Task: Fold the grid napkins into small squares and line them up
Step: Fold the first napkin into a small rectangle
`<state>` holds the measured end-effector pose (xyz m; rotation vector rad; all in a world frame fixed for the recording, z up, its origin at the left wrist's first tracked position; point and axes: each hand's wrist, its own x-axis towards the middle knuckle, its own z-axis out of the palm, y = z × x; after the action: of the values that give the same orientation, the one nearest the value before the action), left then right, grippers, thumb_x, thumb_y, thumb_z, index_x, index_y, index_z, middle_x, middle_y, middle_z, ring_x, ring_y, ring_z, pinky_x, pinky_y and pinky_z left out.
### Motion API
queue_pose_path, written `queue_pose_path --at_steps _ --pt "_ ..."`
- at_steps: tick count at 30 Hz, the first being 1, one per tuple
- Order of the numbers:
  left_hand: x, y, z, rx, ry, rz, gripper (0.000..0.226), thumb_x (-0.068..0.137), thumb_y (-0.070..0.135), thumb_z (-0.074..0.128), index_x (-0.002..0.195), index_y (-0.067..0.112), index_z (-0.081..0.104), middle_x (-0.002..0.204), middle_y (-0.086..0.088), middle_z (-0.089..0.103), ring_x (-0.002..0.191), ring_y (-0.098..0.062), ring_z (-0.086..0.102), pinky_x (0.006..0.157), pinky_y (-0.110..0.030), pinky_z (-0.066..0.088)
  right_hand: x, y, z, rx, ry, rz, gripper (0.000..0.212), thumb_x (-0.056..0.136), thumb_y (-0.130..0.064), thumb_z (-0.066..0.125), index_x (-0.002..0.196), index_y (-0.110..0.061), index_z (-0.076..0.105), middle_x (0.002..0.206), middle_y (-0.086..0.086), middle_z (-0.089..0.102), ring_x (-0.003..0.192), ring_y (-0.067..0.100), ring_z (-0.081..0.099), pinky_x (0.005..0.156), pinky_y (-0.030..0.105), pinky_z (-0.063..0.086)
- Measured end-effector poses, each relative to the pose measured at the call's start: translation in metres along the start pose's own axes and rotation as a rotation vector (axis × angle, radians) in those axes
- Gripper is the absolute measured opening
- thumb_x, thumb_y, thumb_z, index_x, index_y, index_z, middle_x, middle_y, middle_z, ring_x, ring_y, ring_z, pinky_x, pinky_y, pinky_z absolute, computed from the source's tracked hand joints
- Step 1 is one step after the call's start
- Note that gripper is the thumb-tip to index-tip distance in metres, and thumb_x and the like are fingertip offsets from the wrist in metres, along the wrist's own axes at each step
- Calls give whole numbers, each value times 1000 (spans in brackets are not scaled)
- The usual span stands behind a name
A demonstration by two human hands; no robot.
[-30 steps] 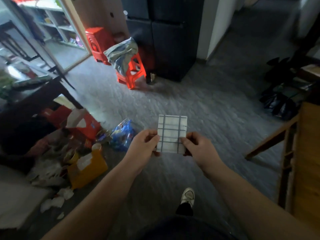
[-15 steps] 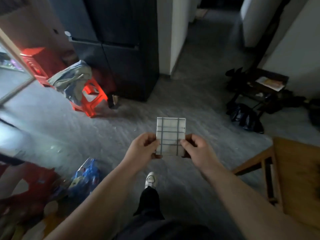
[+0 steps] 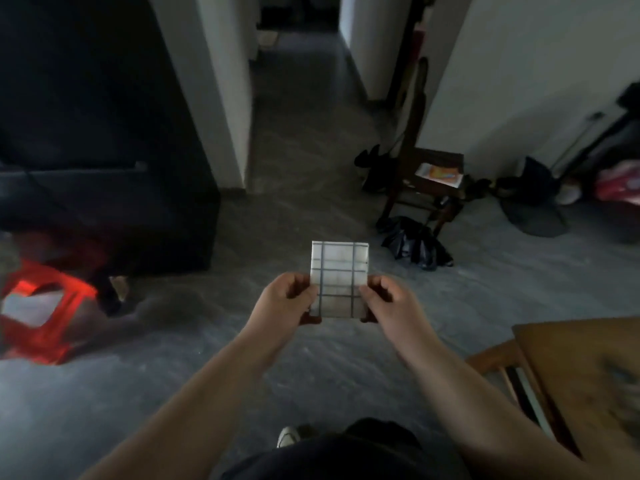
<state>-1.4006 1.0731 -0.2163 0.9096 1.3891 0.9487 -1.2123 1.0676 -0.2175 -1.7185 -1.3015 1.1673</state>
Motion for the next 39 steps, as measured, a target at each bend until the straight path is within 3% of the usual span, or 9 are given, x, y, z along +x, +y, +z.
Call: queue_pose_path --at_steps 2,6,11,16,20,24,28,34,39 --pt "31 14 17 8 -53 0 7 98 6 61 102 6 67 93 -8 76 81 -16 74 67 -29 60 26 -2 -12 78 63 54 11 99 -33 63 94 -26 71 85 -3 74 77 11 70 74 33 57" --pt "101 32 60 72 -159 -7 7 99 7 60 102 6 67 94 -7 76 85 -20 74 73 -36 62 86 4 -42 180 177 102 9 98 -24 65 95 -18 71 85 0 74 76 14 70 71 33 59" --pt "191 61 137 152 -299 21 9 99 7 61 104 6 68 95 -8 76 81 -16 73 65 -26 57 161 25 -100 293 290 162 9 99 -20 64 95 -13 70 79 5 73 62 10 64 62 25 53" --pt "275 96 224 266 -404 5 9 98 9 63 106 7 67 102 -16 74 92 -30 73 72 -36 62 232 34 -176 346 321 188 11 99 -20 62 97 -12 70 82 6 74 67 13 66 65 27 53" --pt "331 121 295 355 -527 23 9 99 11 62 106 11 67 101 -10 75 88 -24 74 71 -35 61 274 41 -232 397 397 226 11 99 -20 62 98 -13 70 87 8 75 77 25 69 74 37 57" --pt "372 137 365 405 -654 32 9 99 12 62 107 14 66 102 -9 74 89 -24 74 72 -37 62 309 52 -280 457 543 250 10 99 -15 62 95 -10 70 84 12 73 69 21 66 72 40 57" --pt "415 149 437 449 -805 51 7 98 8 62 104 12 66 93 -4 73 80 -13 72 63 -25 57 341 73 -321 524 700 296 12 99 -13 63 96 -3 68 84 17 71 69 23 64 66 35 57" --pt "473 159 556 548 -1073 75 4 97 11 64 101 12 64 100 -20 70 83 -26 65 76 -45 56 382 95 -381 605 985 385 14 98 -14 64 98 0 67 81 7 70 66 11 66 62 24 55" --pt "488 160 647 668 -1349 114 6 97 10 65 102 6 63 82 -6 63 63 -7 59 58 -22 52 386 104 -414 634 1272 464 17 97 -17 66 94 0 65 77 7 66 66 16 63 61 24 55"
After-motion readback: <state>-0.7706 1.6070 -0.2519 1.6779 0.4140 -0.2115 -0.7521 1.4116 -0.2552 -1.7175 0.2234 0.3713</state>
